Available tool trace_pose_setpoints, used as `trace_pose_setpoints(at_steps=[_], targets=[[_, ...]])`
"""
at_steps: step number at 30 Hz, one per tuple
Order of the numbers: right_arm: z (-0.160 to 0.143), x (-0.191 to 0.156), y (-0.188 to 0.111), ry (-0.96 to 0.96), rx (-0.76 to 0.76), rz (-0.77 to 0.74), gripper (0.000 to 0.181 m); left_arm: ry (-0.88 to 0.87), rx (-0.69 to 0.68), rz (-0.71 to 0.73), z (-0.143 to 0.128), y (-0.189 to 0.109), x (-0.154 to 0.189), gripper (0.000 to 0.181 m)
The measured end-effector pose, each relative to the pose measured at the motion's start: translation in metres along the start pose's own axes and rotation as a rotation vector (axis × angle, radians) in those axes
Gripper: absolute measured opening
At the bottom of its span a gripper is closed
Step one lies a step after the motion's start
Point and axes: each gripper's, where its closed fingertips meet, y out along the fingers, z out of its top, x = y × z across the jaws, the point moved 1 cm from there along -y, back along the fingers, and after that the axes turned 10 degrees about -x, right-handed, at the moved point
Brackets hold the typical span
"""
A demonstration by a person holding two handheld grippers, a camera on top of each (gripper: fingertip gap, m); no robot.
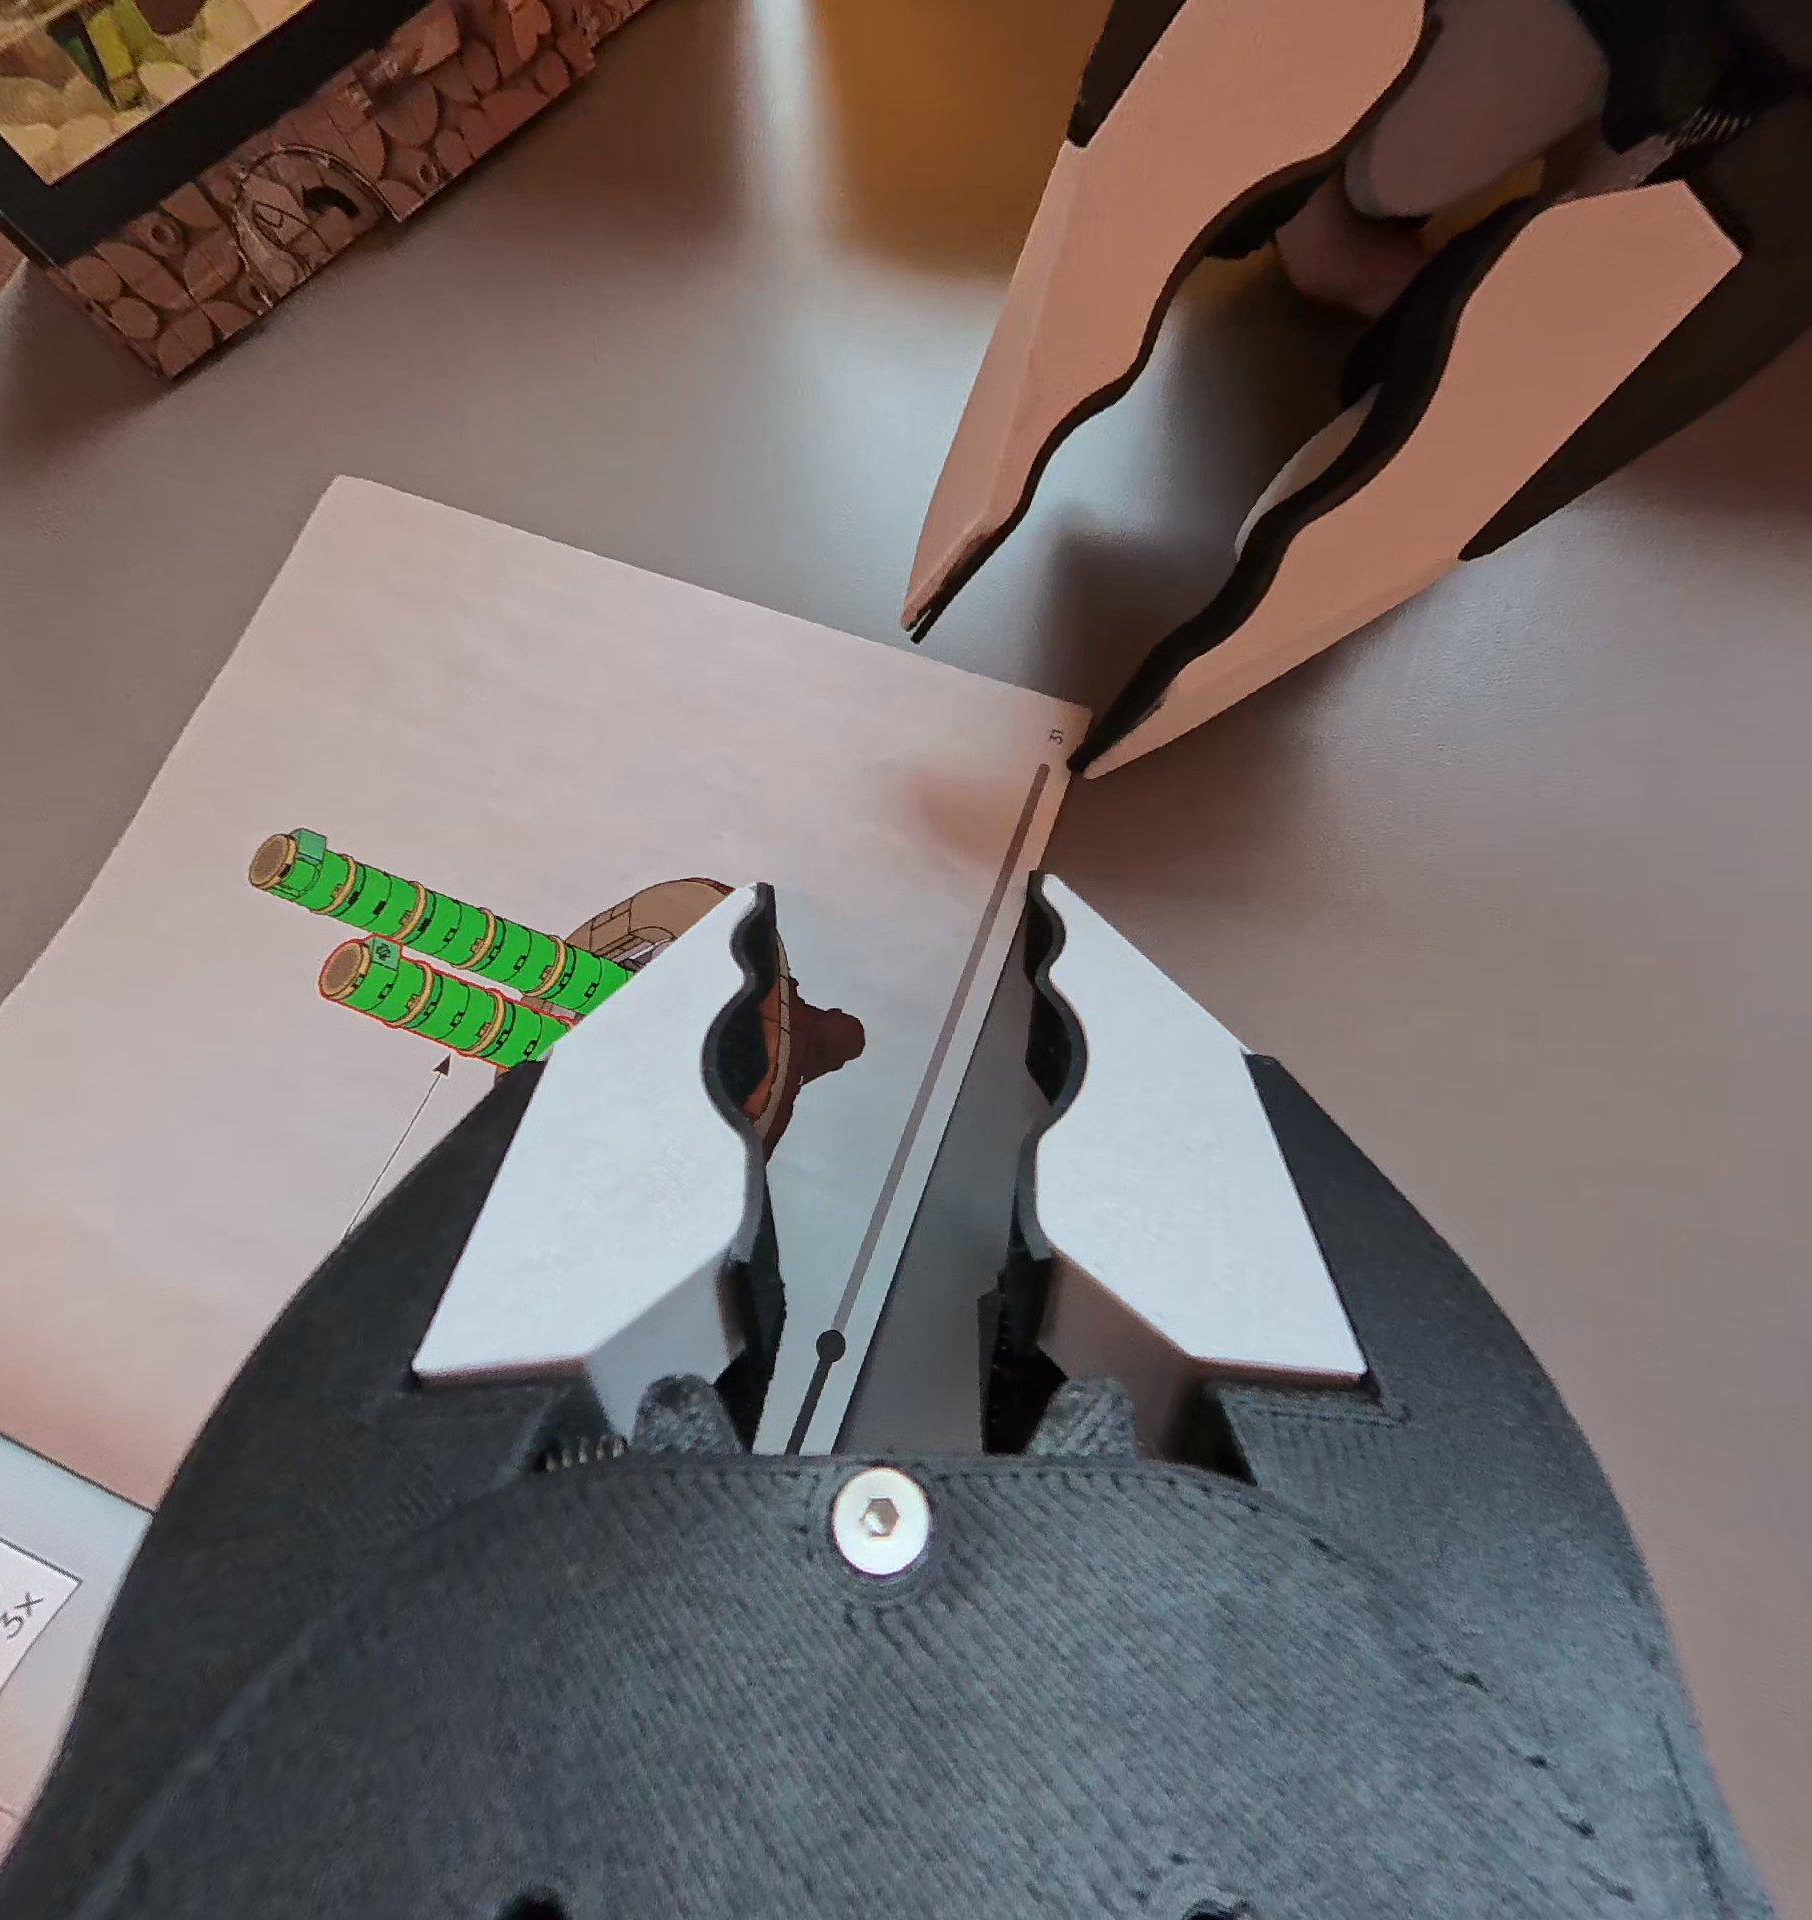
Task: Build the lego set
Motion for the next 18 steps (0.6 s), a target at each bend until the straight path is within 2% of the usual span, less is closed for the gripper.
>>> trace_pose_setpoints(at_steps=[3, 7, 10, 15, 18], targets=[[0.0006, 0.0003, 0.0005, -0.015, 0.001, -0.018, 0.032, 0.029, -0.043, 0.009, 0.0006, -0.0004, 0.0049, 0.046], [0.0011, 0.0005, 0.0014, -0.011, 0.000, -0.014, 0.031, 0.171, -0.102, 0.185, 0.0052, -0.0034, 0.0014, 0.043], [0.0009, 0.0013, 0.0021, -0.001, -0.003, -0.009, 0.031, 0.226, -0.130, 0.224, 0.0062, -0.0032, 0.0059, 0.035], [0.0010, 0.0020, 0.0030, 0.000, -0.008, -0.019, 0.029, 0.138, -0.121, 0.184, 0.0047, -0.0025, 0.0039, 0.037], [-0.0024, 0.0010, 0.0004, 0.009, -0.019, 0.004, 0.035, 0.003, -0.084, 0.063, 0.0018, -0.0006, 0.0037, 0.050]])
